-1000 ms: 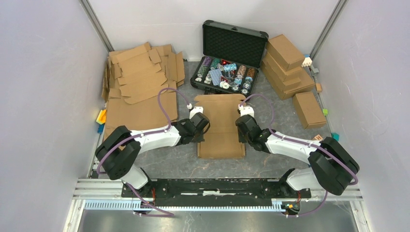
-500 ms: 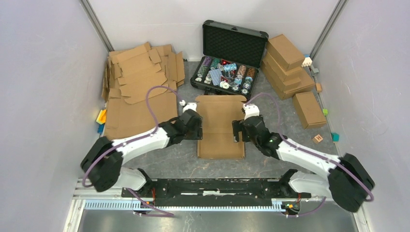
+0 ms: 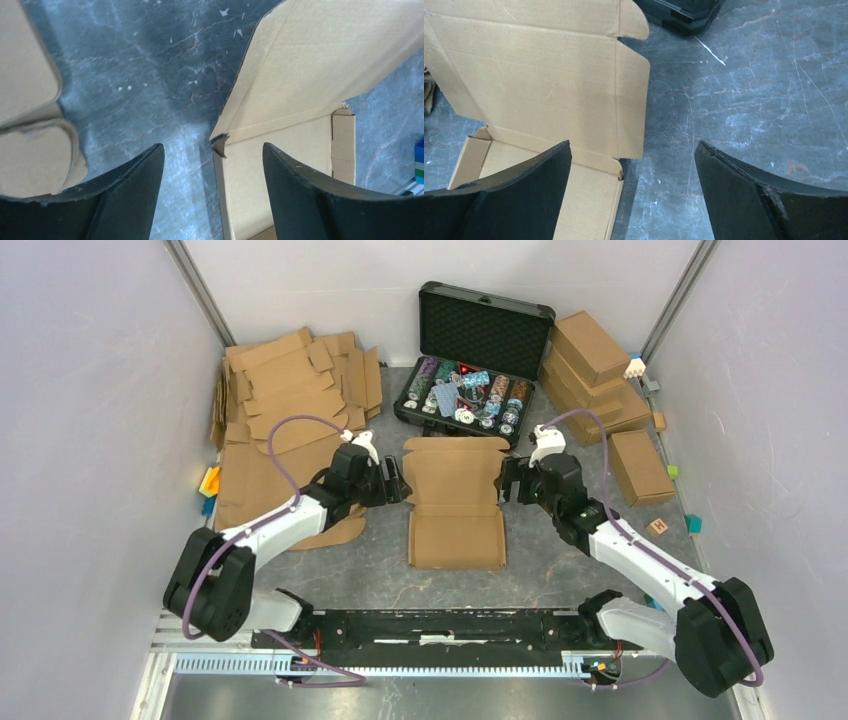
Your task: Fold the paper box
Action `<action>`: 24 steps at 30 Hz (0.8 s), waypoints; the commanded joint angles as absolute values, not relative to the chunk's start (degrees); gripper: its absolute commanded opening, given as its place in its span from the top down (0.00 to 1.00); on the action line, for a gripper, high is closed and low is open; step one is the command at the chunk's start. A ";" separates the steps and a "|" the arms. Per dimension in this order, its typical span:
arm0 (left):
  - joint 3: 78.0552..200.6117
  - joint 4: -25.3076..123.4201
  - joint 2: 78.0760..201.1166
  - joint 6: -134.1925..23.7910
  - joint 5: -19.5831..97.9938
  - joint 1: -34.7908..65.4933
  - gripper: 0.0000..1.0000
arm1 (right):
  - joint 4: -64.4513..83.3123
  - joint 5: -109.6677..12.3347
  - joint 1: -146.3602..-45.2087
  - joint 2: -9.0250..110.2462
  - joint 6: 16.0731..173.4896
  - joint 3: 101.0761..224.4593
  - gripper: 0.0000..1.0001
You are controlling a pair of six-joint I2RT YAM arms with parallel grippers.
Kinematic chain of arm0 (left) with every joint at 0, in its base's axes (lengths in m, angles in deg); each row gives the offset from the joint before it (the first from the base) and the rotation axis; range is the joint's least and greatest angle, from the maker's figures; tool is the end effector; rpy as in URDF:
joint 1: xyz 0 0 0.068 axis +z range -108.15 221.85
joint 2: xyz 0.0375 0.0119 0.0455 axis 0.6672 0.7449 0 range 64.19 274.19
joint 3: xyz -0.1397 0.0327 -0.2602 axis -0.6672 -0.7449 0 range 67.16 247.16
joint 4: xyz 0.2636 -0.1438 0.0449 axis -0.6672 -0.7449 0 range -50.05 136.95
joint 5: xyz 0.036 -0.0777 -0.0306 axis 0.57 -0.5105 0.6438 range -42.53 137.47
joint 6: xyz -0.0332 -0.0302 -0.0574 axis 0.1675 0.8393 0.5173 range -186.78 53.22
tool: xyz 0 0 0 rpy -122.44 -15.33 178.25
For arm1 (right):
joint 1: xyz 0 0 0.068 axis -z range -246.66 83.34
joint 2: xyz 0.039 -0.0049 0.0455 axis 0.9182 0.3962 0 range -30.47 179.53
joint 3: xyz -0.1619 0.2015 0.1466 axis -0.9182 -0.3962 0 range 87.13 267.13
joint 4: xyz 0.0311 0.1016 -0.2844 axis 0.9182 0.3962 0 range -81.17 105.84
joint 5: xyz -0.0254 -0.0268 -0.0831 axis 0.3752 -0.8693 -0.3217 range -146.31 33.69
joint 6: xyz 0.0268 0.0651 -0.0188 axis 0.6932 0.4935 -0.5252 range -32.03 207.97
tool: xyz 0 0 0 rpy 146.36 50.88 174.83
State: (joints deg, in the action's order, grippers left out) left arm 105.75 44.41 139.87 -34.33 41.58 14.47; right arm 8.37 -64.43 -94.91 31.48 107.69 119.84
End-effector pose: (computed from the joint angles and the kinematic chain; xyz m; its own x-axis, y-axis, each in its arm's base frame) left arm 0.2805 -0.1524 0.1811 -0.7611 -0.2069 -0.6147 0.1413 0.8722 -0.4684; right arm 0.2538 0.1265 0.2151 -0.5205 0.0996 -0.8480 -0.1953 0.9530 0.2318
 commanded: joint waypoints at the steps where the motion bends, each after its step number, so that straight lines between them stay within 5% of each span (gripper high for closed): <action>1: 112.16 49.94 144.77 -38.15 36.97 14.53 0.24 | 2.64 -57.58 -92.60 33.95 104.08 123.98 0.02; 9: 119.03 47.62 152.28 -39.41 39.32 14.86 0.34 | 5.35 -56.48 -90.80 44.31 101.78 131.60 0.16; 17: 120.58 47.57 153.66 -39.01 38.30 14.87 0.47 | 4.53 -50.64 -87.20 47.87 101.74 133.24 0.16; 24: 119.91 49.05 151.79 -38.69 36.33 14.82 0.72 | 1.63 -42.44 -86.23 48.35 101.92 131.94 0.35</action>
State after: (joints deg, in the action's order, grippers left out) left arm 118.41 46.29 153.42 -37.15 38.32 14.52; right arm 5.22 -48.47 -86.23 48.14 102.67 130.62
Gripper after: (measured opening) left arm 0.370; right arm 0.707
